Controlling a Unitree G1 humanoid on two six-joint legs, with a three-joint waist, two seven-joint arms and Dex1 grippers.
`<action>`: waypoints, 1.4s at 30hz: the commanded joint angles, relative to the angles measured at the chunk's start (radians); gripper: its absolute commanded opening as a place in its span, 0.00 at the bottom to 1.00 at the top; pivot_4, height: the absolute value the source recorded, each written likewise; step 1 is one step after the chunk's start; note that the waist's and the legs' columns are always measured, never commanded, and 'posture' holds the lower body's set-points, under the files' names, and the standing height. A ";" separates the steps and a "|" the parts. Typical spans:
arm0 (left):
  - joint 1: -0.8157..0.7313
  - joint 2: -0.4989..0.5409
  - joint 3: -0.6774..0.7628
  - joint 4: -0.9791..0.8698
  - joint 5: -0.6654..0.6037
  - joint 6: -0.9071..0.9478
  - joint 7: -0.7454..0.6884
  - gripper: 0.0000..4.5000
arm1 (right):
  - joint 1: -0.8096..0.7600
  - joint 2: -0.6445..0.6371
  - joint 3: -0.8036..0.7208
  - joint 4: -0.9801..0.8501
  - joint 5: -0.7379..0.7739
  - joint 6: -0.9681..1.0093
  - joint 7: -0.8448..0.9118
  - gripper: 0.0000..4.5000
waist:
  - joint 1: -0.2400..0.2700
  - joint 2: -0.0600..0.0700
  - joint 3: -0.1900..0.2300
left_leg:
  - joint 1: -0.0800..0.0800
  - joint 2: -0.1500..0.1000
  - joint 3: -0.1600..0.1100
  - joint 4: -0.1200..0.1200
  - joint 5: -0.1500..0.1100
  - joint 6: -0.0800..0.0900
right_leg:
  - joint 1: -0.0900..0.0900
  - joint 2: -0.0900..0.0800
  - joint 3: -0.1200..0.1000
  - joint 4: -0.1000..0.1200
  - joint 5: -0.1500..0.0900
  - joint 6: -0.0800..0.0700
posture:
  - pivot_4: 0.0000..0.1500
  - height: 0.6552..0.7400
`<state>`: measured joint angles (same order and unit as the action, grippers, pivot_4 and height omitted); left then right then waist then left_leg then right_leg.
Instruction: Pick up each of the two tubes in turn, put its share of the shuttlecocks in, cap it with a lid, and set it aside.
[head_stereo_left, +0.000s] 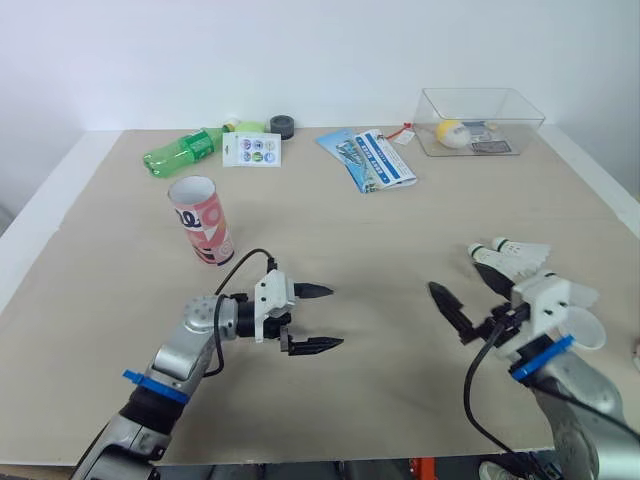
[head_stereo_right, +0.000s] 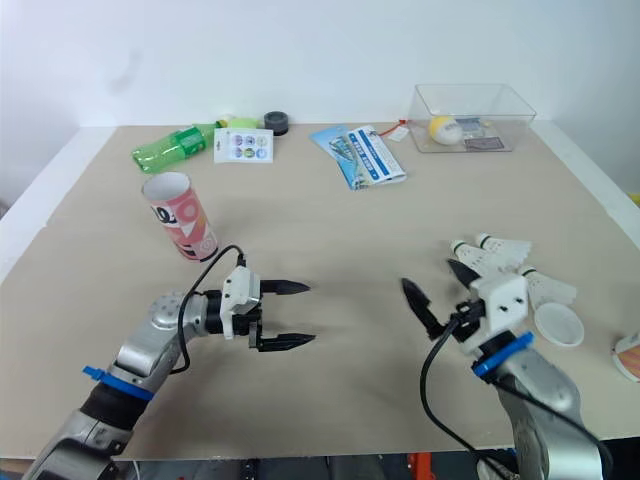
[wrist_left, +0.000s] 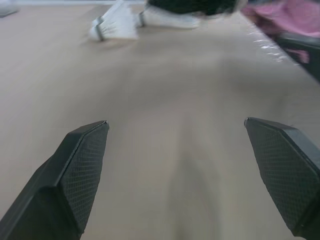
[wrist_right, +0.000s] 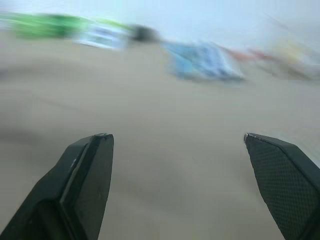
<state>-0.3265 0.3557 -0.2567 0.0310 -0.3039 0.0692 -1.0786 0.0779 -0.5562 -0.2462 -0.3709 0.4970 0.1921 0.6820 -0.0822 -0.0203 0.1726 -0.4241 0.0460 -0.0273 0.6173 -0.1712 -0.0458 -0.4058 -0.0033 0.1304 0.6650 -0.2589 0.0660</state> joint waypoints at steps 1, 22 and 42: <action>0.027 -0.014 0.030 -0.070 0.022 -0.011 0.087 1.00 | -0.122 -0.067 0.065 0.079 0.079 0.000 0.242 0.99 | 0.004 -0.002 0.001 | 0.000 0.000 0.000 0.000 0.000 0.000 | 0.000 0.000 0.000 0.000 0.000 0.000 | 1.00 1.00; 0.369 -0.169 0.247 -0.432 0.219 0.112 0.803 1.00 | -0.509 0.000 0.281 0.421 0.014 0.010 0.577 0.99 | 0.008 -0.005 0.003 | -0.001 0.000 -0.002 0.000 -0.001 -0.001 | 0.000 0.001 -0.002 0.000 0.003 0.006 | 1.00 1.00; 0.155 -0.201 0.414 -0.138 0.150 0.225 0.943 1.00 | -0.503 0.060 0.274 0.451 -0.038 -0.070 0.530 0.99 | 0.008 -0.007 0.005 | -0.001 0.000 -0.003 0.002 0.000 -0.002 | 0.000 0.002 -0.002 0.000 0.005 0.007 | 1.00 1.00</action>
<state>-0.1519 0.1452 0.1402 -0.1148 -0.1406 0.2999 -0.1264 -0.4257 -0.4970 0.0449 0.1043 0.4557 0.1403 1.2179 -0.0746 -0.0275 0.1771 -0.4252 0.0460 -0.0303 0.6194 -0.1711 -0.0475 -0.4054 -0.0016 0.1284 0.6652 -0.2535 0.0729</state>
